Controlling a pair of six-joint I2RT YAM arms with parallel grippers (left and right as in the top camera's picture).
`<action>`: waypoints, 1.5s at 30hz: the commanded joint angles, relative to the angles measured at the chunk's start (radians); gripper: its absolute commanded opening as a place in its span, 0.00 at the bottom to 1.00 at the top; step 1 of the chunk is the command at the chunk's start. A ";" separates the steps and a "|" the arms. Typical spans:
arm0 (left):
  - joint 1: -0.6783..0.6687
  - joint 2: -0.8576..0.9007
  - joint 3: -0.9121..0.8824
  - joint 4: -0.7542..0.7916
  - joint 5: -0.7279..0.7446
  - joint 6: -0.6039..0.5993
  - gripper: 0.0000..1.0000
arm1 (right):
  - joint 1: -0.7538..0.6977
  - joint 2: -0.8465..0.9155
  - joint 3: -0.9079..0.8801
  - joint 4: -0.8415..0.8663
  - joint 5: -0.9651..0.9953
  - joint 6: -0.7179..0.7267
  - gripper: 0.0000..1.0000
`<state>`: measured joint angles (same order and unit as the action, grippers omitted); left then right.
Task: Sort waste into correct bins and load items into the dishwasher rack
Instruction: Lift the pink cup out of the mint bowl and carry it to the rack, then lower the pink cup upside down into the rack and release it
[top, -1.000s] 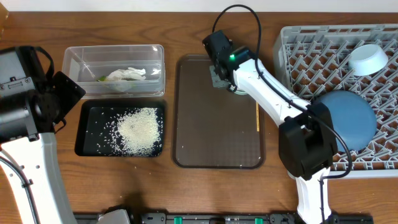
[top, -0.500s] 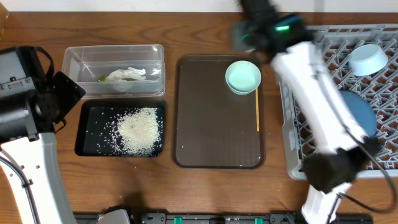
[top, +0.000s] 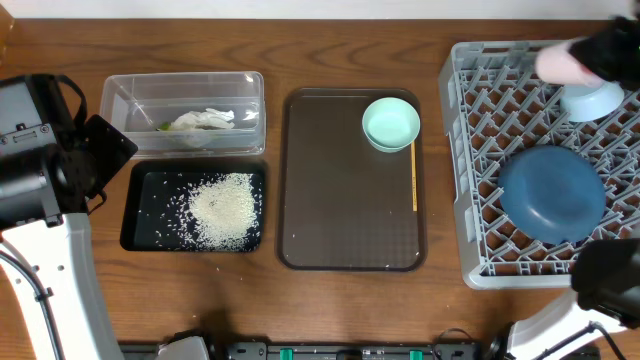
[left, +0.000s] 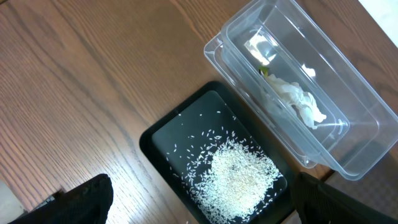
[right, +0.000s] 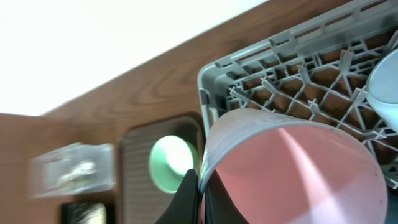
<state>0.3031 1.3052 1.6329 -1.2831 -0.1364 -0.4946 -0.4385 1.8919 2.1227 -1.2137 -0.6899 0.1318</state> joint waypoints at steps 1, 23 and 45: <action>0.004 -0.004 0.006 -0.003 -0.006 -0.001 0.93 | -0.106 0.013 -0.075 0.004 -0.354 -0.139 0.01; 0.004 -0.003 0.006 -0.003 -0.006 -0.001 0.93 | -0.322 0.106 -0.648 0.749 -0.648 0.126 0.01; 0.004 -0.003 0.006 -0.003 -0.006 -0.001 0.93 | -0.408 0.116 -0.648 0.546 -0.250 0.044 0.02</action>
<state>0.3031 1.3052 1.6329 -1.2827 -0.1368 -0.4946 -0.8337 1.9995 1.4811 -0.6441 -1.1236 0.2161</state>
